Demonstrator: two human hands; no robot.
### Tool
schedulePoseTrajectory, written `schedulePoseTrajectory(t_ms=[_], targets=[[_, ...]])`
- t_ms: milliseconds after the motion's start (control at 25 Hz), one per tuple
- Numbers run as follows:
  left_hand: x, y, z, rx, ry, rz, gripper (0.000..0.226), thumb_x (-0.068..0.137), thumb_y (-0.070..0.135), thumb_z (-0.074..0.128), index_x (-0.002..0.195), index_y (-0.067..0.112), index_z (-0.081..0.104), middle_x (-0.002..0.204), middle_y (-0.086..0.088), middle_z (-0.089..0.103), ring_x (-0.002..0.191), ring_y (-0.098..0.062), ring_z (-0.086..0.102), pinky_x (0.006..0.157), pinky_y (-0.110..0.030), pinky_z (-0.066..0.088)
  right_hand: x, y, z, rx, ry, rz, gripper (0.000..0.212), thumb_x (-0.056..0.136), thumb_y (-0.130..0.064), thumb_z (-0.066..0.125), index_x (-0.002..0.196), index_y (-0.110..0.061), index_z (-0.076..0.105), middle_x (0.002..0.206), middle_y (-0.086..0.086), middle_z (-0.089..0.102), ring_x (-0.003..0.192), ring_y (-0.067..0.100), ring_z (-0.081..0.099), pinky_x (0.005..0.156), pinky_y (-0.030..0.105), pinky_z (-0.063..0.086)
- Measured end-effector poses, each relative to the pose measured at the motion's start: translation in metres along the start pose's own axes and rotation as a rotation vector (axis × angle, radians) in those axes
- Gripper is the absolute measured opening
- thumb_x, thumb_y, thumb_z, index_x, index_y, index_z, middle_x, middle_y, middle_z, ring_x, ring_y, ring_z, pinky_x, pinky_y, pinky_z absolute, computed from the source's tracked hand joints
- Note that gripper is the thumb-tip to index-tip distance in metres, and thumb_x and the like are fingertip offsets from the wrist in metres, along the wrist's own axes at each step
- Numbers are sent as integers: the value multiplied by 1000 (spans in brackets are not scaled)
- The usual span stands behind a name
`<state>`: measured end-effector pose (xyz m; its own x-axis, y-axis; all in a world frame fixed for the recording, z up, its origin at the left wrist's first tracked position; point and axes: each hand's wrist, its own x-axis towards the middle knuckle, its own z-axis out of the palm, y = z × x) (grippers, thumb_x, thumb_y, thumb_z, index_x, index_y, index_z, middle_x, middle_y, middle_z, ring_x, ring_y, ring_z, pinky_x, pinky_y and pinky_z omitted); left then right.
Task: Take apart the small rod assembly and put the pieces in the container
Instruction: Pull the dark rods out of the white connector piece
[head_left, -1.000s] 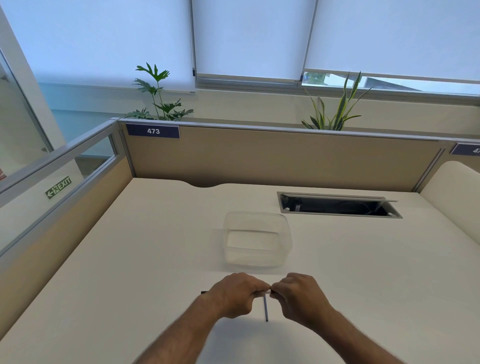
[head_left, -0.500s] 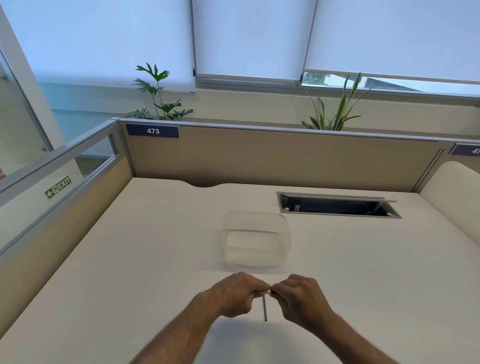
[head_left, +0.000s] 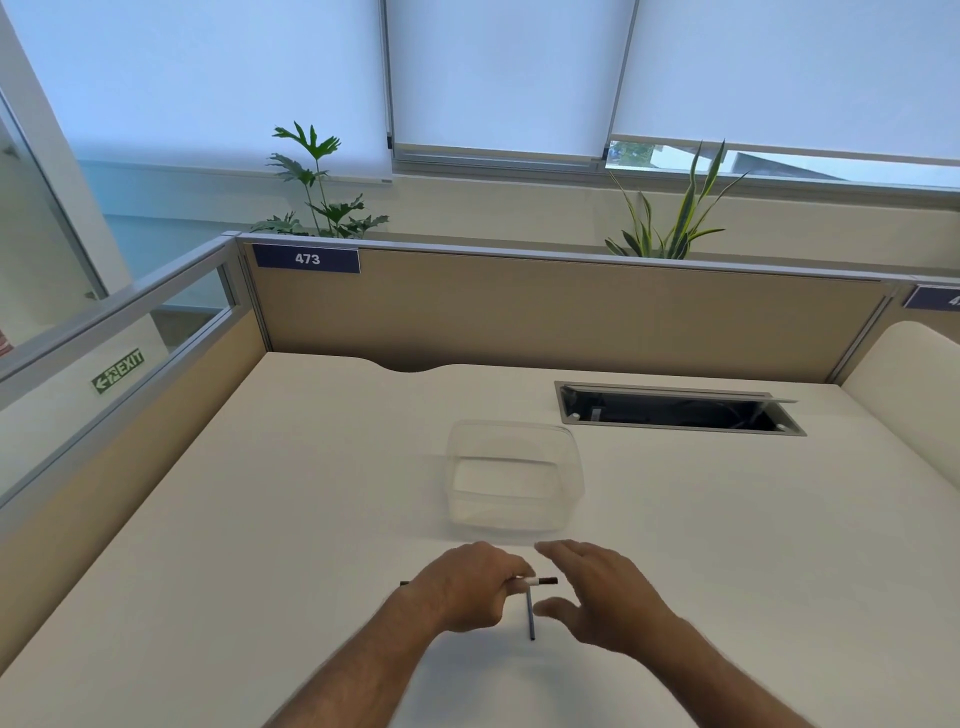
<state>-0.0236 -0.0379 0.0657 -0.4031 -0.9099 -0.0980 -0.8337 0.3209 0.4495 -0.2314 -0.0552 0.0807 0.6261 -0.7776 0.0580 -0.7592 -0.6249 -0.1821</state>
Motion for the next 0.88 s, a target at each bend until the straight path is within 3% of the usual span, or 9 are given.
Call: schedulePoseTrajectory(t_ms=[120, 200, 320, 360, 440, 520, 680, 880], targets=[[0, -4, 0, 63, 43, -1, 23, 100, 30, 46, 111, 25, 65, 104, 0, 72, 89, -24, 63, 74, -37, 52, 6, 1, -4, 5, -134, 2, 31, 98, -43, 41, 113, -22, 58, 107, 2, 70, 95, 26, 62, 76, 40, 52], [0, -3, 0, 86, 53, 3, 21, 100, 30, 47, 109, 26, 65, 101, 1, 72, 87, -24, 62, 72, -36, 50, 9, 2, -6, -30, -152, -2, 23, 99, -33, 43, 101, -21, 62, 94, 6, 71, 83, 28, 61, 67, 38, 49], [1, -2, 0, 95, 56, 15, 21, 100, 31, 47, 110, 26, 65, 101, 1, 72, 87, -23, 61, 72, -36, 50, 14, 5, -5, -76, -135, 35, 14, 93, -31, 58, 99, -23, 67, 91, 3, 74, 82, 27, 64, 63, 31, 44], [1, -2, 0, 96, 59, 20, 21, 100, 30, 47, 110, 25, 65, 101, 0, 72, 86, -23, 61, 72, -36, 50, 15, 5, -7, -40, -111, 64, 16, 89, -32, 64, 102, -24, 66, 94, 0, 74, 86, 24, 65, 66, 30, 45], [2, -3, 1, 102, 65, 29, 22, 101, 30, 47, 110, 24, 65, 100, 0, 72, 86, -23, 62, 72, -36, 51, 14, 6, -9, 60, -116, 112, 42, 82, -40, 72, 119, -28, 57, 108, -8, 70, 96, 18, 63, 76, 30, 48], [2, -5, 1, 111, 73, 34, 22, 100, 30, 47, 110, 24, 65, 101, 0, 71, 87, -23, 62, 73, -37, 52, 13, 7, -9, 113, -162, 95, 57, 83, -48, 68, 133, -28, 48, 118, -10, 66, 101, 15, 61, 86, 31, 49], [3, -7, 2, 118, 86, 38, 22, 100, 31, 46, 110, 24, 65, 99, 0, 71, 86, -24, 61, 72, -36, 51, 17, 7, -5, 139, -136, 0, 22, 97, -29, 50, 105, -19, 68, 94, 3, 75, 83, 24, 63, 75, 37, 54], [0, -13, 3, 105, 134, 41, 21, 101, 32, 45, 104, 23, 65, 95, 0, 70, 81, -22, 60, 67, -32, 46, 15, 16, -4, 173, -7, 116, 11, 87, -28, 65, 93, -24, 73, 84, -5, 76, 78, 15, 66, 68, 31, 54]])
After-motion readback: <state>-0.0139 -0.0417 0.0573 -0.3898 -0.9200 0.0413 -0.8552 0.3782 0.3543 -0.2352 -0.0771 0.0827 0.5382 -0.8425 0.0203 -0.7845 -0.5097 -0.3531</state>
